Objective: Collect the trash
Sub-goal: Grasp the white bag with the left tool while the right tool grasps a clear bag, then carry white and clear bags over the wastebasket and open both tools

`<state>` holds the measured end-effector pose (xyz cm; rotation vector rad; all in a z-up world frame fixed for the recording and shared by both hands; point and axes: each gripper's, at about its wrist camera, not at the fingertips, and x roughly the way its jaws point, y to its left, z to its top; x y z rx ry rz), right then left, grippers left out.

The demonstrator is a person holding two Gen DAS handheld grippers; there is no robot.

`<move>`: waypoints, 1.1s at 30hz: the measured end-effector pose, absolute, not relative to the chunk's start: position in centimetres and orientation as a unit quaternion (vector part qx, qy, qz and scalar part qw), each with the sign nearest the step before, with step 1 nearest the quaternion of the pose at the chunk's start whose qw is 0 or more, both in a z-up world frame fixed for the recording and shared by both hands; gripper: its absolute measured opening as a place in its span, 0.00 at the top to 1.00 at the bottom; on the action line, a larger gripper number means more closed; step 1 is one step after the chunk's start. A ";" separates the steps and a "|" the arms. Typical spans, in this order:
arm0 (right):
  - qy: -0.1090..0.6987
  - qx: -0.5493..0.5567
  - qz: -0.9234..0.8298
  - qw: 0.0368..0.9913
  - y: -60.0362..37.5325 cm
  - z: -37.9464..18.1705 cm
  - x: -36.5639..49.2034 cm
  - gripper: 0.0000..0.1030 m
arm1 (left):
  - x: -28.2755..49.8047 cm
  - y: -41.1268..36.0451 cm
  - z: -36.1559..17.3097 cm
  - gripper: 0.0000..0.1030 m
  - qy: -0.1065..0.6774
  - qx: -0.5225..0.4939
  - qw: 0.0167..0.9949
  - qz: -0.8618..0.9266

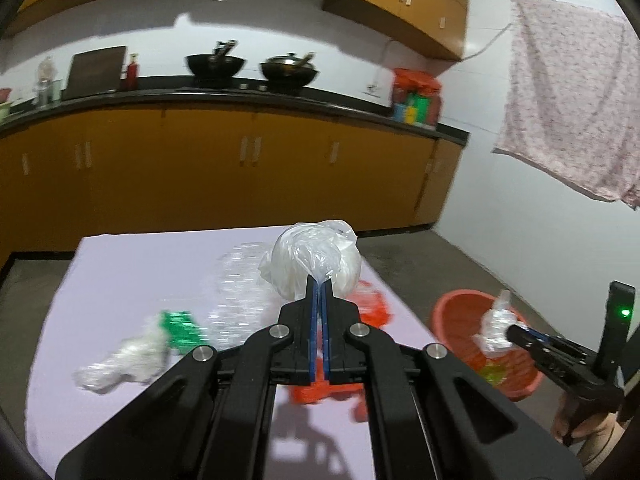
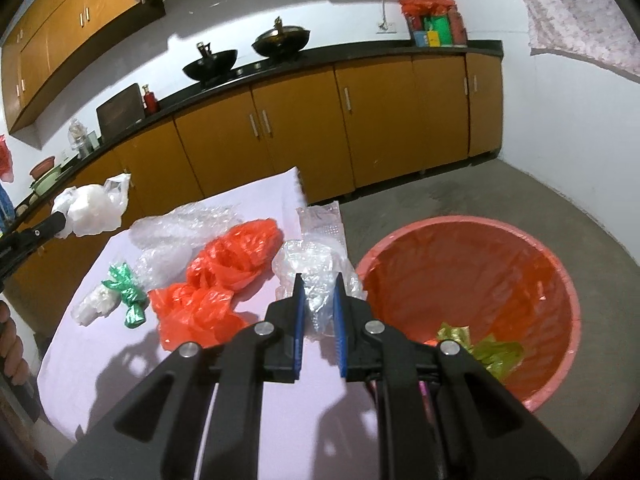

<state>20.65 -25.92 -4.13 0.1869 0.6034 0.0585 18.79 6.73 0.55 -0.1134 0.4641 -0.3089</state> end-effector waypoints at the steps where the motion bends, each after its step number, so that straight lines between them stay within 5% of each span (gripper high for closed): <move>1: 0.294 0.092 0.024 0.951 -26.4 -4.0 20.5 0.87 | 18.9 6.2 0.6 0.98 0.229 -0.056 0.959 -0.158; 33: 0.282 0.130 -0.091 0.946 -38.5 -5.2 18.8 0.87 | 21.1 -12.2 -5.0 0.98 0.293 -0.003 0.903 -0.313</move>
